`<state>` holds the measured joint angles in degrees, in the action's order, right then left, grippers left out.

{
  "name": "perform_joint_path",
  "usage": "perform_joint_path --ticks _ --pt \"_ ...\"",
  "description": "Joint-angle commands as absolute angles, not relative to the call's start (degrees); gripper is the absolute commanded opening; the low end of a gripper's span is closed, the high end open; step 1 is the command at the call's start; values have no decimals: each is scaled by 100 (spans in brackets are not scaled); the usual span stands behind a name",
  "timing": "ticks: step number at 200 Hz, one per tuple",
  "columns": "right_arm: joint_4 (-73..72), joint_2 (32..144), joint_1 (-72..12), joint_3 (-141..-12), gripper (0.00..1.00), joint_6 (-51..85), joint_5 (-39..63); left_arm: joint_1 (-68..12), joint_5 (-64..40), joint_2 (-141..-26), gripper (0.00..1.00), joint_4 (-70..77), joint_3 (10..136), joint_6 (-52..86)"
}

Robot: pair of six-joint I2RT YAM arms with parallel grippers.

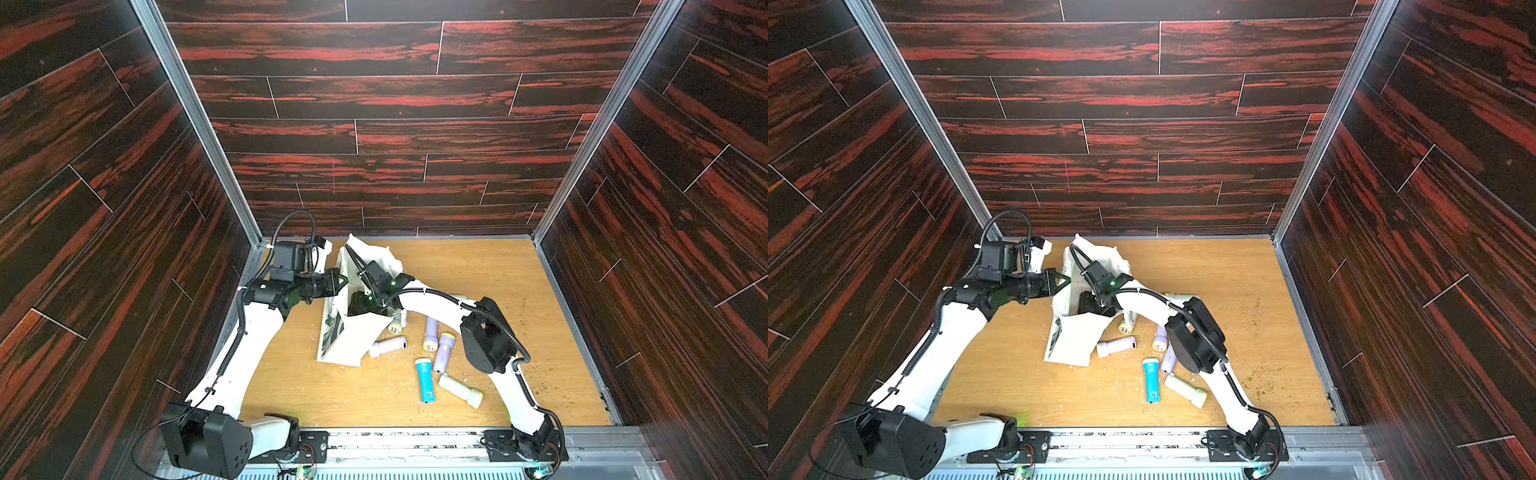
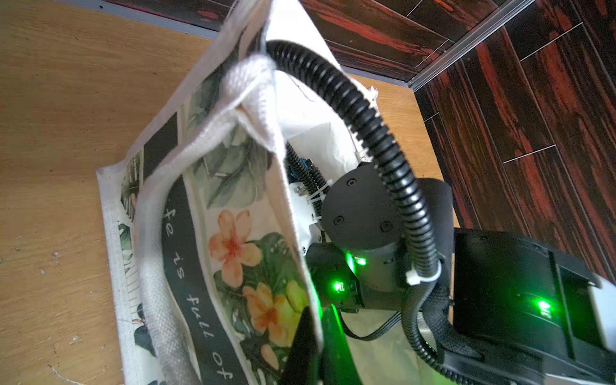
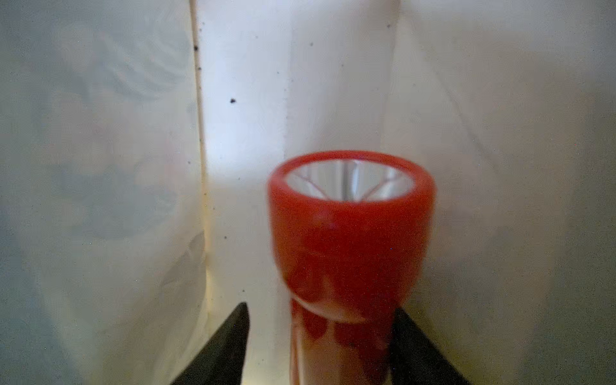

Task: Put the flashlights into the tote bags
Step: Place the flashlight in the canvas bag, then pick up the flashlight from the center of the board.

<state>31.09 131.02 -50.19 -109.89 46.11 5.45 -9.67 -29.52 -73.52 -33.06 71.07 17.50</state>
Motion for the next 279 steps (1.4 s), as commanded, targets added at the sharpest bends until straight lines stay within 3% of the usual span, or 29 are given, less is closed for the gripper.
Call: perform_joint_path --ticks 1,56,94,162,204,238,279 --pt "3199 12778 -5065 -11221 73 4353 376 -989 -2994 -7185 0 -3223 7248 1536" --pt "2646 11654 -5057 -10939 81 3865 356 -993 -2879 -7180 0 -3243 7278 1452" --pt "2106 10811 -5045 -10269 81 3610 336 -985 -2713 -7188 0 -3502 7321 1357" --pt "1394 8944 -4786 -8190 76 3496 -866 -963 -2263 -7083 0 -3533 7387 1249" --pt "1769 8005 -4282 -6989 73 3879 -1536 -866 -1914 -7110 0 -3610 7462 1179" --pt "2549 7760 -4088 -6553 69 4341 -1969 -632 -1560 -7088 0 -3661 7497 1160" --pt "2930 8052 -3953 -6363 65 4580 -1775 -350 -1433 -7015 0 -3687 7558 1180"
